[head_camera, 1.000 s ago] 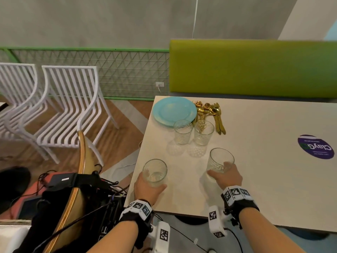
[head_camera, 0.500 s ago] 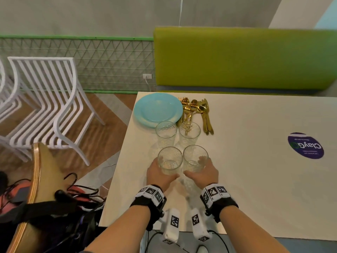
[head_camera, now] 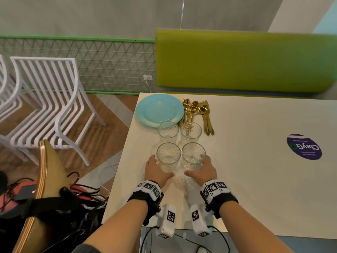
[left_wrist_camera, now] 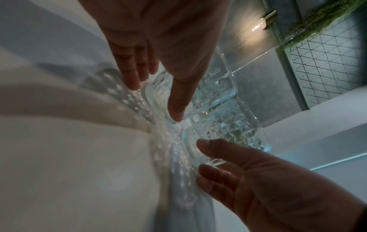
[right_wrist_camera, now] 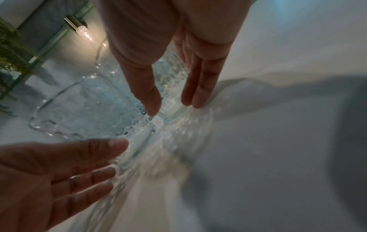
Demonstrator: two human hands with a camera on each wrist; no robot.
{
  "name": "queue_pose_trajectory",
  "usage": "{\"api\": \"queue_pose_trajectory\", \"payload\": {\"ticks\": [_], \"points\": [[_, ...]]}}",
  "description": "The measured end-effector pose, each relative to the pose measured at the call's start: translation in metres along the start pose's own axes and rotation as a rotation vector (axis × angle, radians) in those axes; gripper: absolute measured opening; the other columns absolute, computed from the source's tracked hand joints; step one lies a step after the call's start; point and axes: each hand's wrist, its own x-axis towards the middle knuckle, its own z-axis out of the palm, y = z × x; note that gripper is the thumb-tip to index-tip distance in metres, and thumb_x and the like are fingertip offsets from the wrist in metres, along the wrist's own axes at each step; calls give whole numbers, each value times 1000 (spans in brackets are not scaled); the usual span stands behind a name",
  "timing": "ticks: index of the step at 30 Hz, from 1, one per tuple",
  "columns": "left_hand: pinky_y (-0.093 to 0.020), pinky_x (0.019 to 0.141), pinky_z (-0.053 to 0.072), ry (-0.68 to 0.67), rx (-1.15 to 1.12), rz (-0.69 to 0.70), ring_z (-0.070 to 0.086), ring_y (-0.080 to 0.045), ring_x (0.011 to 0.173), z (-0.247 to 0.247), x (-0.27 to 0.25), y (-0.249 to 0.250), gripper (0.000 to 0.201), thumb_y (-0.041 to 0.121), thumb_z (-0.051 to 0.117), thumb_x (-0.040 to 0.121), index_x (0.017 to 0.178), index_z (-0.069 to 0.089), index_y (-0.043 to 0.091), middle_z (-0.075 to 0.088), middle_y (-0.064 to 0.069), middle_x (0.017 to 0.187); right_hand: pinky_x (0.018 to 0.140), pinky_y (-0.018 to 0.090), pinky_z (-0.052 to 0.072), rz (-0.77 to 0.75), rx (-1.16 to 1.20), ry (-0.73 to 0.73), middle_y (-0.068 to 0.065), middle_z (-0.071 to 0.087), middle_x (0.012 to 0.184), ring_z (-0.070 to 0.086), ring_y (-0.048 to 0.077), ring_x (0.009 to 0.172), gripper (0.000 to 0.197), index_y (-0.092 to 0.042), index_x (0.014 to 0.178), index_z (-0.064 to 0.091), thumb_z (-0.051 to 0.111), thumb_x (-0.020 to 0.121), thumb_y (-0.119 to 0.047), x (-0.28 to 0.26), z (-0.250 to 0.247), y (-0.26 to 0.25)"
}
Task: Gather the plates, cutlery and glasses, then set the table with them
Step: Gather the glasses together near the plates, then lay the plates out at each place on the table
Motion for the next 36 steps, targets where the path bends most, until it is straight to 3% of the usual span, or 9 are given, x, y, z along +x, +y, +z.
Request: {"api": "queue_pose_trajectory", "payload": {"ticks": [7,11,16,19,21,23,29,34,36], "points": [[-36,101,38,120,129,-10,46,-33,123,-45,4,9,57,-6,51,82,136,38,5,41,-17,139,88,33,49,61,-109,7,18,51,131,54,32,117,91,-12,146,20,73,72,-6,3,-32,-13],[-36,100,38,242,106,-17,49,-32,122,-86,22,35,43,1,52,85,128,50,5,53,-16,132,97,40,48,-1,-140,53,17,51,132,56,33,115,83,-13,143,27,71,73,-10,17,-70,-33],[-32,99,40,322,81,-76,52,-31,121,-121,45,72,32,11,51,88,119,60,11,61,-13,126,94,42,51,-97,-118,48,16,53,131,60,31,109,68,-15,136,40,70,75,-14,47,-127,-67],[-32,89,46,281,11,-115,61,-32,101,-123,66,82,31,13,51,88,115,65,9,66,-16,109,93,41,52,-122,-58,75,13,60,122,62,29,104,54,-13,130,48,67,79,-14,63,-151,-78],[-35,77,51,255,-92,-131,59,-28,75,-116,78,81,21,10,49,87,92,69,4,63,-17,84,89,38,54,-104,-63,61,11,65,107,64,26,94,45,-11,124,53,66,81,-14,70,-157,-80],[-37,76,52,219,-130,-165,56,-27,73,-110,90,78,17,7,50,88,76,62,6,60,-16,81,78,33,55,-73,-77,17,8,64,94,62,22,83,39,-11,119,55,65,82,-14,75,-157,-78],[-29,57,46,12,-132,-260,52,-19,58,-113,141,71,5,4,52,90,94,52,7,52,-6,69,62,26,51,-10,-61,9,7,65,88,61,21,74,25,-13,107,58,65,82,-12,85,-151,-69],[-13,29,35,-35,-88,-328,50,-20,50,-117,190,66,22,15,54,90,75,56,0,59,-12,74,52,25,45,73,-48,78,7,64,80,58,21,63,22,-10,101,58,67,81,-9,93,-159,-56],[-19,36,41,-75,-126,-336,51,-21,51,-114,205,64,22,16,56,90,79,56,-2,58,-12,73,52,25,45,117,-47,102,5,64,75,59,23,63,22,-10,101,59,68,80,-9,95,-160,-51]]}}
